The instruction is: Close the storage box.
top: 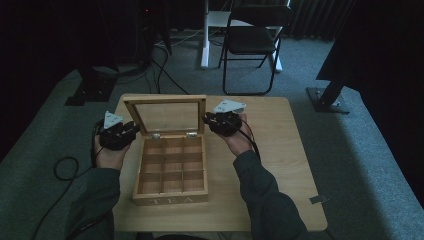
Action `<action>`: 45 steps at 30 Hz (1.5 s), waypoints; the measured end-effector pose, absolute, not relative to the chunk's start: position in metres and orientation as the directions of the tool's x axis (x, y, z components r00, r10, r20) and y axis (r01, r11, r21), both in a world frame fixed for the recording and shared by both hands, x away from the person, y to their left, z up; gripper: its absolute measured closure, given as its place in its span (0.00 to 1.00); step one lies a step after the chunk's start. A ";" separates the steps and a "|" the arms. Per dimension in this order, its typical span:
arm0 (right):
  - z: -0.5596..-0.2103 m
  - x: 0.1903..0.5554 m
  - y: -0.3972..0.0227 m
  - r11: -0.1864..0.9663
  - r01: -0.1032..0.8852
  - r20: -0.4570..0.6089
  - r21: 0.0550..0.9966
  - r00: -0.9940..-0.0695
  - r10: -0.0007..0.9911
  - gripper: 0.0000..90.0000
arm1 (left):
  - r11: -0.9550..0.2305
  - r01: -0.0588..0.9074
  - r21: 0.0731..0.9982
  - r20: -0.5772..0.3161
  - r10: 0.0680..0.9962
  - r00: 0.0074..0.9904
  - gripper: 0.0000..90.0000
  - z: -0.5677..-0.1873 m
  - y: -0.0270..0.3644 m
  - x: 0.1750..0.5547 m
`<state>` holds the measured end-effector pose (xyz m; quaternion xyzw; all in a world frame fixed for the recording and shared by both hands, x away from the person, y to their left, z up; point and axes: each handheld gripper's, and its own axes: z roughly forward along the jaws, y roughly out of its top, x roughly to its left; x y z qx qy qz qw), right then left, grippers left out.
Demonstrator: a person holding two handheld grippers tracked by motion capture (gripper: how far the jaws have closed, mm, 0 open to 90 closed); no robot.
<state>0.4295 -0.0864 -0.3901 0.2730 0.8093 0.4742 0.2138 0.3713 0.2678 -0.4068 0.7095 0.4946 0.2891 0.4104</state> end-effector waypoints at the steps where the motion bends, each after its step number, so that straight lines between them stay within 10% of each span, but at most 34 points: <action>1: -0.389 0.429 -0.086 0.401 0.241 -0.089 0.884 -0.755 0.650 0.83 | -0.180 0.463 0.868 0.009 0.937 0.349 0.79 -0.407 0.267 0.370; 45: -0.391 0.391 -0.083 0.424 0.248 -0.117 0.871 -0.734 0.669 0.82 | -0.148 0.423 0.894 0.000 0.944 0.331 0.82 -0.399 0.278 0.335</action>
